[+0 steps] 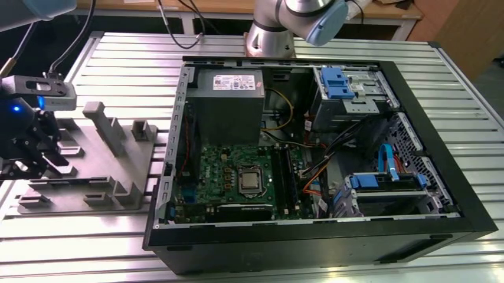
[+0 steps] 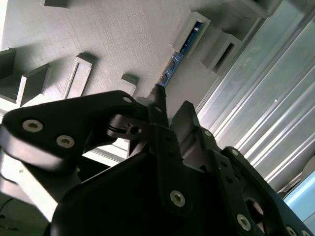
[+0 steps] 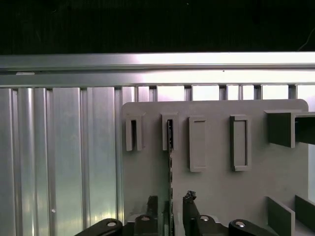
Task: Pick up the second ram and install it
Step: 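Pick up the second ram and move it above second insertion slot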
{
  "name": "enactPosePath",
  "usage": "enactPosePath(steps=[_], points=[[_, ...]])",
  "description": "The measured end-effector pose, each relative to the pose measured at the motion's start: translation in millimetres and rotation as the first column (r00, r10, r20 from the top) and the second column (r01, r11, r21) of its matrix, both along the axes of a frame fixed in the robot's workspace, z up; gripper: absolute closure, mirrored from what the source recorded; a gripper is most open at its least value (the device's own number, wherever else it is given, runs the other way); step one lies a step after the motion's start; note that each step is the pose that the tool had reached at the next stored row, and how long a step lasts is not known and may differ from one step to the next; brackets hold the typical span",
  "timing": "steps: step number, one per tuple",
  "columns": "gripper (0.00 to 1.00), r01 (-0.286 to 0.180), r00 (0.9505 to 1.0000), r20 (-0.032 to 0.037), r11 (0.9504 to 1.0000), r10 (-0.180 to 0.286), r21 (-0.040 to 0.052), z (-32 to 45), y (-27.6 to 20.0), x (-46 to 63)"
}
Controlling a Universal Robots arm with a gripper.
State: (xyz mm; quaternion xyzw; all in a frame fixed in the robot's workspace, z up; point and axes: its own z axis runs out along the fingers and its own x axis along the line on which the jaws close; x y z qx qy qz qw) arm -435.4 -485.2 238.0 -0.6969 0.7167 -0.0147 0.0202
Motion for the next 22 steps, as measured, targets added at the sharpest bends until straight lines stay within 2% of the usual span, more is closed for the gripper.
enactPosePath(steps=[2, 3, 4, 9, 18, 22], points=[[0.59, 0.0, 1.0, 0.0, 1.0, 0.0, 0.0, 0.0, 0.0, 0.0], [0.59, 0.0, 1.0, 0.0, 1.0, 0.0, 0.0, -0.1, 0.0, 0.0], [0.53, 0.0, 1.0, 0.0, 1.0, 0.0, 0.0, -0.1, 0.0, 0.0], [0.53, -0.001, 1.0, -0.0002, 1.0, 0.001, -0.0003, -3.3, 0.0, 0.0], [0.53, -0.017, 0.9998, -0.0015, 0.9998, 0.017, -0.0084, -16.3, 0.0, -0.3], [0.53, -0.025, 0.9997, -0.0013, 0.9997, 0.025, -0.0091, -23.2, 0.0, -0.4]])
